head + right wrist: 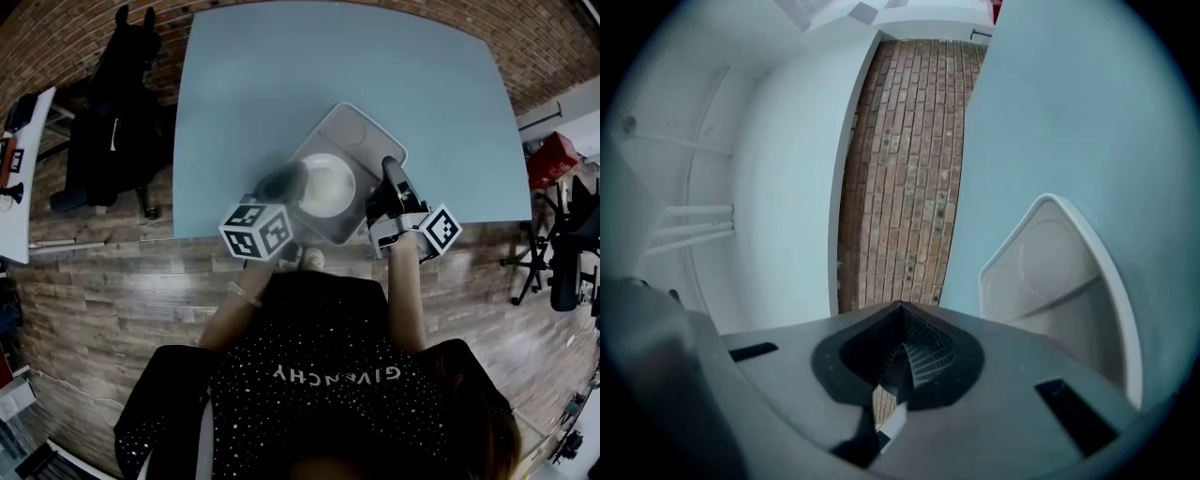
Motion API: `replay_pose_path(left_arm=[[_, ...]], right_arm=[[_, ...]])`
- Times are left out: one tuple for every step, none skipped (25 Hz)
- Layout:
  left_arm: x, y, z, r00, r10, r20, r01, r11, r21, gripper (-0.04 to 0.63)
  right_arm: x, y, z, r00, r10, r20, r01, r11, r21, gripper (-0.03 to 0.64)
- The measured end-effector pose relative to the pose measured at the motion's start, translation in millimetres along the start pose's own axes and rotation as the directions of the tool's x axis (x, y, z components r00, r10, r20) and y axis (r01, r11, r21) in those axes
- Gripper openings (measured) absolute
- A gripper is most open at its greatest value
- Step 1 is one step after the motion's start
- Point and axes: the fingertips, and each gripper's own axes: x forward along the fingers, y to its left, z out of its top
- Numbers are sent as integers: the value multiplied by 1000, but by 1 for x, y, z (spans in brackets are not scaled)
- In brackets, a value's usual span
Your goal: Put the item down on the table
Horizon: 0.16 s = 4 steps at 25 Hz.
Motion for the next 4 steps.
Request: replay_pose_path(left_arm=[[0,1,0,1000,1,1,-1,1000,0,20],[0,1,0,1000,1,1,-1,1000,0,20],[0,2,0,1000,2,2,-2,1000,0,20],[0,2,0,1000,2,3,-2,1000,1,20]], right_arm=[[0,-2,0,1000,-4,-3,4,1000,1,11],[-1,-3,-1,1000,-7,-5,7,1000,2,11],[-1,-4,-1,1000,-9,-7,9,1000,5,11],[-1,-6,-1,1000,-10,-8,10,1000,7,11]])
